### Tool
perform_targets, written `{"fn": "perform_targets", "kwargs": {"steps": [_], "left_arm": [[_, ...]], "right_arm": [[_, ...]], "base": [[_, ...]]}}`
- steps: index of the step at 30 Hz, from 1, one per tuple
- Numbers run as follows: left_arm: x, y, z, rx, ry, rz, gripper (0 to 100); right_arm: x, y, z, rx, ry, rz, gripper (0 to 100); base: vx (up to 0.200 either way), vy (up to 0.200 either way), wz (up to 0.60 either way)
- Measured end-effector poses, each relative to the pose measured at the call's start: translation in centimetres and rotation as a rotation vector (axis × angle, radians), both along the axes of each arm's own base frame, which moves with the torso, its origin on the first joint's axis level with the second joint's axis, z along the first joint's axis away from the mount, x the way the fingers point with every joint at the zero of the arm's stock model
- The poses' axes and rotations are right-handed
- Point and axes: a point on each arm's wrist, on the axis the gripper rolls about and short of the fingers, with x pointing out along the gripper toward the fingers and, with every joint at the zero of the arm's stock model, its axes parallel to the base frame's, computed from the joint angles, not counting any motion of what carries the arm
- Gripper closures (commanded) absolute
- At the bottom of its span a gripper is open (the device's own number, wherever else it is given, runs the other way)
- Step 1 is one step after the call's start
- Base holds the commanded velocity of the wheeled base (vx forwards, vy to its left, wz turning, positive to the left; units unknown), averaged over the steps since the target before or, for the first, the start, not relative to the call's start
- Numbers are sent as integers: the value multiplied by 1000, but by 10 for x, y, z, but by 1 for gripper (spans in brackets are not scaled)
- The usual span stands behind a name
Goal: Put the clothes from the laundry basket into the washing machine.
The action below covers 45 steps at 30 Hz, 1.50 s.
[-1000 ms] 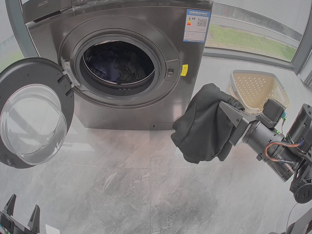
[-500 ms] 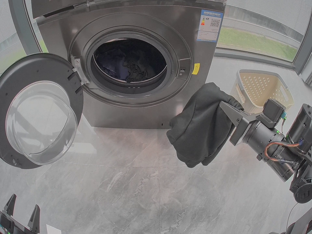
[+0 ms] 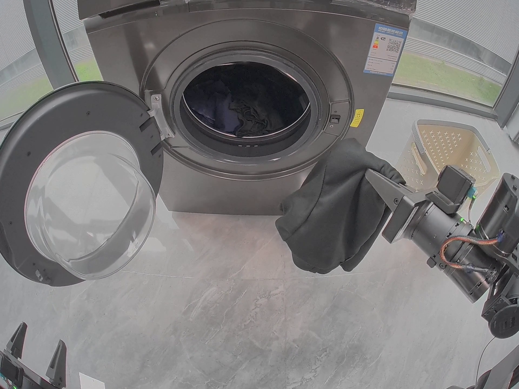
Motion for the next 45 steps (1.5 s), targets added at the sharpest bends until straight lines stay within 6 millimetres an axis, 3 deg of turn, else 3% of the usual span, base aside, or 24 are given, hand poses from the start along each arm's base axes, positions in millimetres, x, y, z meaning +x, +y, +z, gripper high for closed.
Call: {"fn": "perform_targets", "kwargs": {"steps": [9, 33, 39, 45], "left_arm": [[0, 0, 0, 0, 0, 1, 0], [0, 0, 0, 1, 0, 0, 0], [0, 0, 0, 1, 0, 0, 0], [0, 0, 0, 1, 0, 0, 0]], "right_arm": [[0, 0, 0, -1, 1, -1, 100], [0, 2, -3, 4, 14, 8, 100], [1, 3, -4, 1, 19, 9, 100], [1, 3, -5, -2, 22, 10, 100]], "base": [[0, 200, 0], [0, 0, 0], [0, -200, 0], [0, 0, 0]]}}
